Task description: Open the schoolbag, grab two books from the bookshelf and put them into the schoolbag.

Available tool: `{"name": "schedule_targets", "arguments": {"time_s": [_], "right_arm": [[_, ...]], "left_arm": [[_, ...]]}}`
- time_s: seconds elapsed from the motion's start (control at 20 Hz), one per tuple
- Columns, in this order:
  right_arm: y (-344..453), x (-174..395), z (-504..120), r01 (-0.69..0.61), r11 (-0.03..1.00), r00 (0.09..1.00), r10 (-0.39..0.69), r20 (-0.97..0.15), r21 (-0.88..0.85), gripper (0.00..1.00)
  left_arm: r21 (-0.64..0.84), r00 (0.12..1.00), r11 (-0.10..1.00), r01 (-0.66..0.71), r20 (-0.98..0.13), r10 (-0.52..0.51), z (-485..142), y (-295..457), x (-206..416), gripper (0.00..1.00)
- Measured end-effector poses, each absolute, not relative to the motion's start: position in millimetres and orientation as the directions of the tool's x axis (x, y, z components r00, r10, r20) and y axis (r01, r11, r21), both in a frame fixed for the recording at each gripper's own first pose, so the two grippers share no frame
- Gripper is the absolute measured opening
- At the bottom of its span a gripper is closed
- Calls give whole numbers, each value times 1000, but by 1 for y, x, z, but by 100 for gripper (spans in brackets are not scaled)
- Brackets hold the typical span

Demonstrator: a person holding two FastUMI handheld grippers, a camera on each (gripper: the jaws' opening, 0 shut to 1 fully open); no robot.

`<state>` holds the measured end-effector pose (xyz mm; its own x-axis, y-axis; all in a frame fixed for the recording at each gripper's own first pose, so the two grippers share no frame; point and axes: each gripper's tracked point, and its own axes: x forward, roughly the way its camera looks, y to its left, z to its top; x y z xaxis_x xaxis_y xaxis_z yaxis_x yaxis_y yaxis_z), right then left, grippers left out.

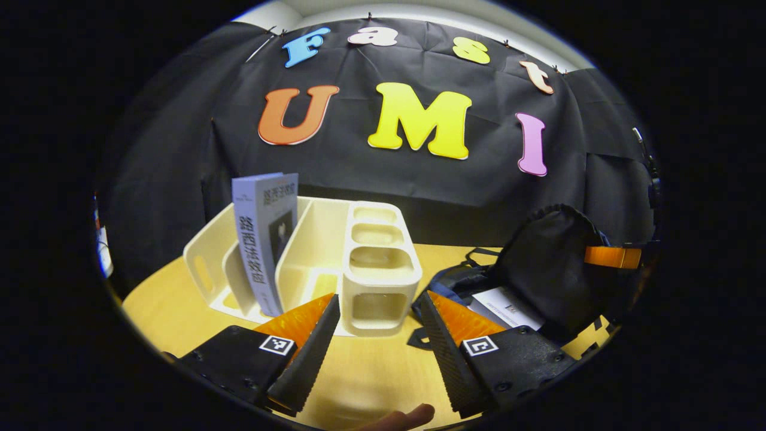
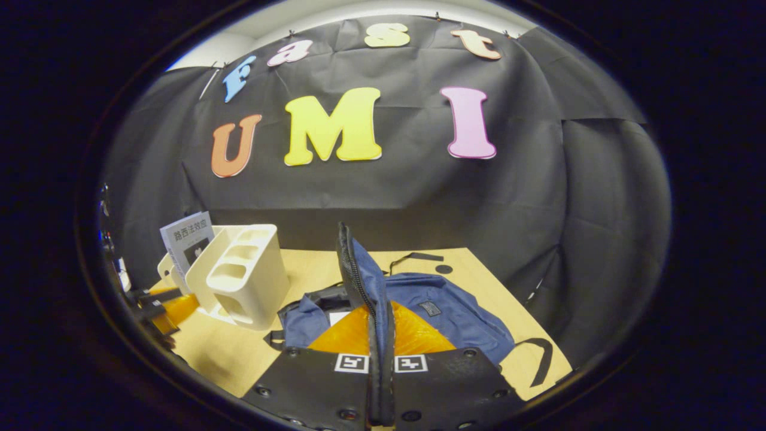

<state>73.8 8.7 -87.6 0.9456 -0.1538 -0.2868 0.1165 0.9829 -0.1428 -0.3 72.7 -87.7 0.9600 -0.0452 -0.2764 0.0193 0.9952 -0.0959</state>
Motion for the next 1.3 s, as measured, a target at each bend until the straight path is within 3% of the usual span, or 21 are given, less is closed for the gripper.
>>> {"name": "schedule_targets", "arguments": {"time_s": [0.25,0.7,1.3], "right_arm": [[7,75,-90,117,982,947,-155,-281,-147,1],[2,76,-87,115,980,949,-156,-272,-160,1],[0,77,-88,117,977,947,-163,-277,-176,1]], "left_arm": [[-6,970,998,-59,-238,56,-56,124,-1,93],[62,962,986,-156,-219,166,-11,196,29,93],[106,916,991,-83,-384,118,5,212,132,93]]}}
